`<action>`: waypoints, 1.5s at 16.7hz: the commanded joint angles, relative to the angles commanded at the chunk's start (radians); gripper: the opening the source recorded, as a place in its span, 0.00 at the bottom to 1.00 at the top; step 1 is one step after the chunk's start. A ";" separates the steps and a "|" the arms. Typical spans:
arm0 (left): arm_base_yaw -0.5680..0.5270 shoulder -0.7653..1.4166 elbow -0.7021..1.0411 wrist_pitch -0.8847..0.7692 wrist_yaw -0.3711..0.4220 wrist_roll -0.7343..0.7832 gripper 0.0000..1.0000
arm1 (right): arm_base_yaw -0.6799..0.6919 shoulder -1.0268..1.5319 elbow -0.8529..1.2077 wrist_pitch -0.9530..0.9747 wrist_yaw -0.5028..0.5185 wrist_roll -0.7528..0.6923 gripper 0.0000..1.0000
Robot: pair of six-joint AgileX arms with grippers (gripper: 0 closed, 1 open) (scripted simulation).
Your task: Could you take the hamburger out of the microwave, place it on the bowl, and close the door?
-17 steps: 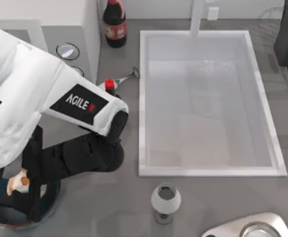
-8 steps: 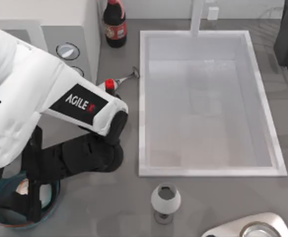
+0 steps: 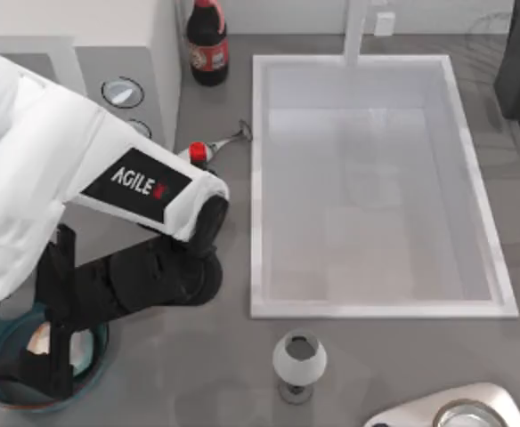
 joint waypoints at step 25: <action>0.544 -2.055 -1.082 1.388 0.677 2.508 1.00 | 0.000 0.000 0.000 0.000 0.000 0.000 1.00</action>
